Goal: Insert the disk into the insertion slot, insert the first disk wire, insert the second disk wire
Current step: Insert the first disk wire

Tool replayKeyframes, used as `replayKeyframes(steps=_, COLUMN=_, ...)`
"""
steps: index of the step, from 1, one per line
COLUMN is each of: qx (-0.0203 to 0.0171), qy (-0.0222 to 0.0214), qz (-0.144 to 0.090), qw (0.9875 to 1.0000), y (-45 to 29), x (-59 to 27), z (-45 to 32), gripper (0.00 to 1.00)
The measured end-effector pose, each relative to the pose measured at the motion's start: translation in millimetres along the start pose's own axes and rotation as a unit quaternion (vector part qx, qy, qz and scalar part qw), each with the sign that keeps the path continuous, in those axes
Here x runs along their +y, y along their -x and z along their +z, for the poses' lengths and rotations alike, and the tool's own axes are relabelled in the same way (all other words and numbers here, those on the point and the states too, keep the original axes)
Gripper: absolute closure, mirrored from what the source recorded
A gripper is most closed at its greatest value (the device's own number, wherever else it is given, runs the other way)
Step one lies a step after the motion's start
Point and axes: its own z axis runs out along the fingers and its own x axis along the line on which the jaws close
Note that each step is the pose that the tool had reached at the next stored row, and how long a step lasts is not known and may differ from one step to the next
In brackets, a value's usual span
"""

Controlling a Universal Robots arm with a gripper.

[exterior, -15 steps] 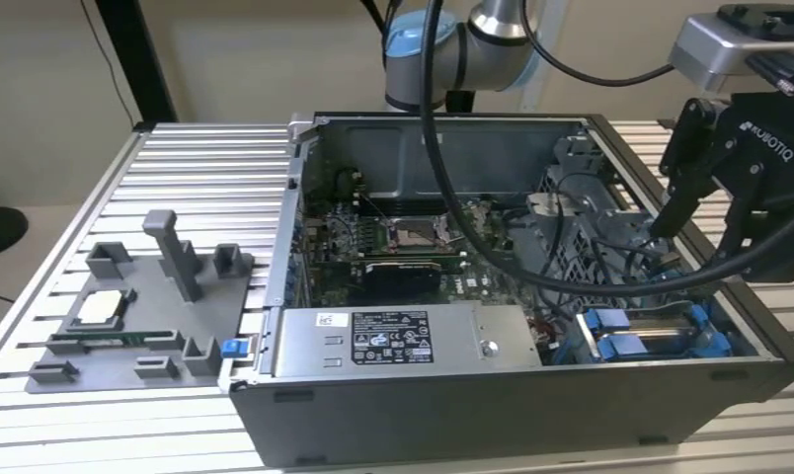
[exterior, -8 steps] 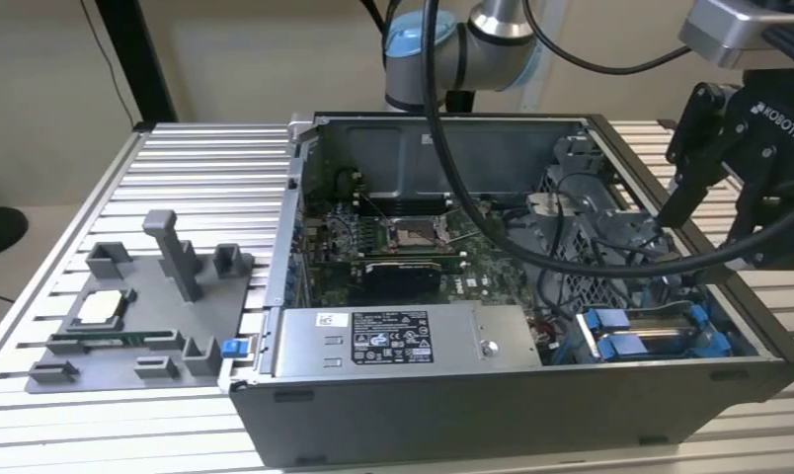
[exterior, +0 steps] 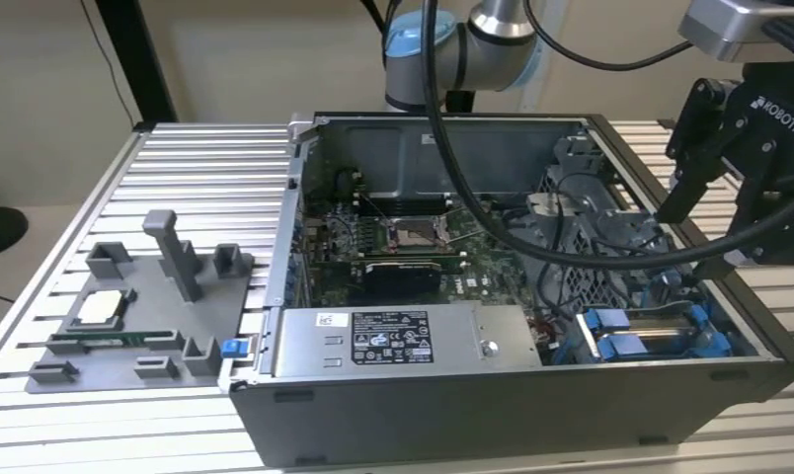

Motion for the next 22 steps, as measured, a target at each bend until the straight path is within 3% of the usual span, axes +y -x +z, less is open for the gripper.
replayKeyframes(steps=7, qx=0.0087, qy=-0.0031, qz=-0.034, qw=0.9994, y=5.7, x=0.1, z=7.7, gripper=0.00)
replayKeyframes(steps=15, qx=0.0110, qy=-0.0179, qz=-0.079, qw=0.9967, y=7.3, x=0.0, z=15.5, gripper=0.00)
replayKeyframes(steps=20, qx=0.0119, qy=-0.0332, qz=-0.088, qw=0.9955, y=7.1, x=4.7, z=19.4, gripper=0.00)
replayKeyframes(steps=22, qx=0.0119, qy=-0.0341, qz=-0.089, qw=0.9954, y=7.0, x=8.4, z=20.2, gripper=0.00)
